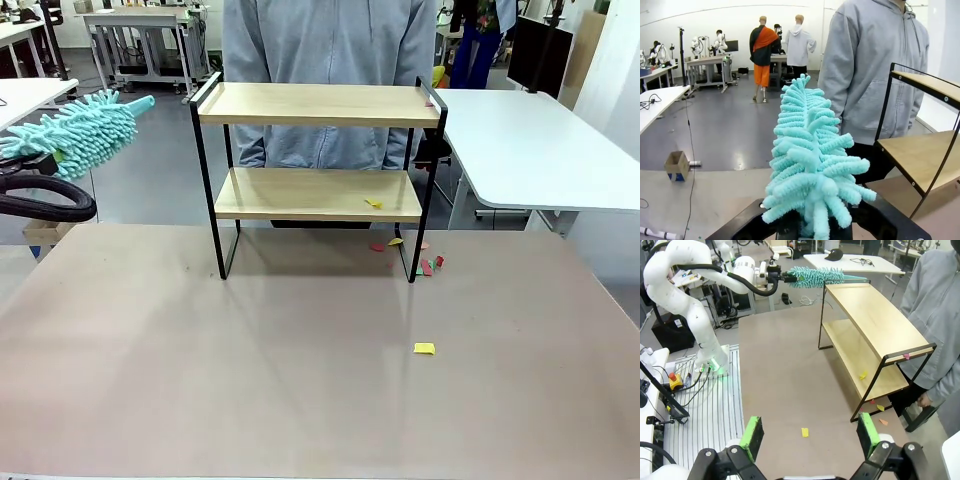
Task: Clean the shelf.
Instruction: Hand the Duster back to the human.
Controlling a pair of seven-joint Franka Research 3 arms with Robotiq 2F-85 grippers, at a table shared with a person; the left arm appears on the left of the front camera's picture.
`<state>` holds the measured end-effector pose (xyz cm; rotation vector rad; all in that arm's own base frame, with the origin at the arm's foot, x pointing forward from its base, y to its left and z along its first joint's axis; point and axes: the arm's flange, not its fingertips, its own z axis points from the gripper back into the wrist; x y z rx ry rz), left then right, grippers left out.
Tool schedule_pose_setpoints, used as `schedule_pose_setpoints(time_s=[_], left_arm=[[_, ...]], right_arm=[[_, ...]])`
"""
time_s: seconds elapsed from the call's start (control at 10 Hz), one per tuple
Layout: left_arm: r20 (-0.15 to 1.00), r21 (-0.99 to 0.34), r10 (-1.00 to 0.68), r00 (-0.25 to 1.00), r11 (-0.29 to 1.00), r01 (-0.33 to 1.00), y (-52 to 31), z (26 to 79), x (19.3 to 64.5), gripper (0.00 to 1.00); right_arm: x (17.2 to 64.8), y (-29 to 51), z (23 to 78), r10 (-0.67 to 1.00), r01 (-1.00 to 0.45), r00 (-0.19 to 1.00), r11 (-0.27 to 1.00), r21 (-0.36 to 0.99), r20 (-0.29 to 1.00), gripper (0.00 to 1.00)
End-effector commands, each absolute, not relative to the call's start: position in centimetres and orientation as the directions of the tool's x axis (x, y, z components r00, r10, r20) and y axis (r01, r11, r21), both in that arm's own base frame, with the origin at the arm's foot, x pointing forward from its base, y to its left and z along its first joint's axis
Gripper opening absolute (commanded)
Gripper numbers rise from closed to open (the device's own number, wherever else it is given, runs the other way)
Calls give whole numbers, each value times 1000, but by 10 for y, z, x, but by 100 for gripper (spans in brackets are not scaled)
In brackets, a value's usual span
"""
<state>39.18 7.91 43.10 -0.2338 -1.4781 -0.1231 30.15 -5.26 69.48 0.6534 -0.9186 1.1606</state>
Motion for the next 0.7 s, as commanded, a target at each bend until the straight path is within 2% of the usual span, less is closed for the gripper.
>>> schedule_pose_setpoints(time_s=[0.0, 0.6], left_arm=[[994, -88, 71, 86, 971, 221, 82, 435, 391, 17], [994, -88, 71, 86, 971, 221, 82, 435, 391, 17]], right_arm=[[302, -54, 696, 483, -960, 105, 279, -39, 869, 100], [302, -54, 696, 483, -960, 105, 279, -39, 869, 100]])
